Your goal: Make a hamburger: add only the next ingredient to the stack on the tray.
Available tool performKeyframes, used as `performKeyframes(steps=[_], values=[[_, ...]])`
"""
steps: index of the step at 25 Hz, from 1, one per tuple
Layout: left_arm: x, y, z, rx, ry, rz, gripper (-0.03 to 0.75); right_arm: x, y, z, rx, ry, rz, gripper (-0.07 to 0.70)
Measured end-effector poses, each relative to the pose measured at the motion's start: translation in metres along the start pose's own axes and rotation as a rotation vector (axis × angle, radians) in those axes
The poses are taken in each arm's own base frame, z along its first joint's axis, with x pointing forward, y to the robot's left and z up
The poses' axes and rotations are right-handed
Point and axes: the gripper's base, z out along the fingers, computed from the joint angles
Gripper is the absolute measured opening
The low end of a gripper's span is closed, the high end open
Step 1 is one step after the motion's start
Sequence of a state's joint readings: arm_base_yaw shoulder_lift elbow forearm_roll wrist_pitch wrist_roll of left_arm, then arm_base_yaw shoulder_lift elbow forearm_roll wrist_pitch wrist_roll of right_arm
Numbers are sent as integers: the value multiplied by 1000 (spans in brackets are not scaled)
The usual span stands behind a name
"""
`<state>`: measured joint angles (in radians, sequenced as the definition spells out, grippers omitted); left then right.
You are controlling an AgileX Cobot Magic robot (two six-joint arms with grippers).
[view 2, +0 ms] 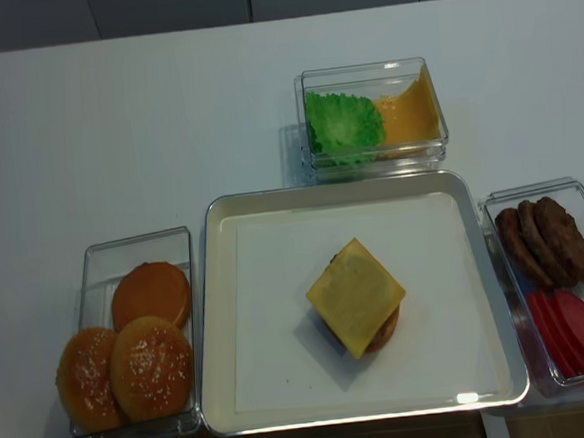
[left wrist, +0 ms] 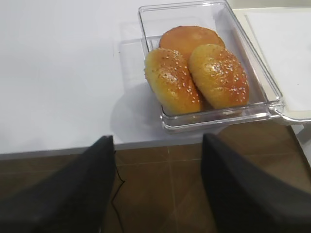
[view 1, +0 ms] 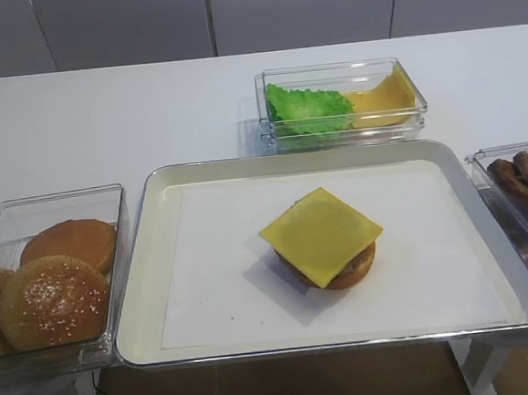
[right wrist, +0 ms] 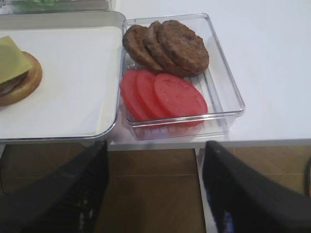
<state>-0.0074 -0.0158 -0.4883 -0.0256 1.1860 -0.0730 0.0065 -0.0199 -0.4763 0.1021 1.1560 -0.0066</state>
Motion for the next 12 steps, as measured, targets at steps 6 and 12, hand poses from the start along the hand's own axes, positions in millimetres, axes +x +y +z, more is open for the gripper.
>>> performKeyframes(steps=[6,12], values=[[0,0,0,0,0,0,422,0,0,0,0,0,0,460],[0,0,0,0,0,0,422,0,0,0,0,0,0,460]])
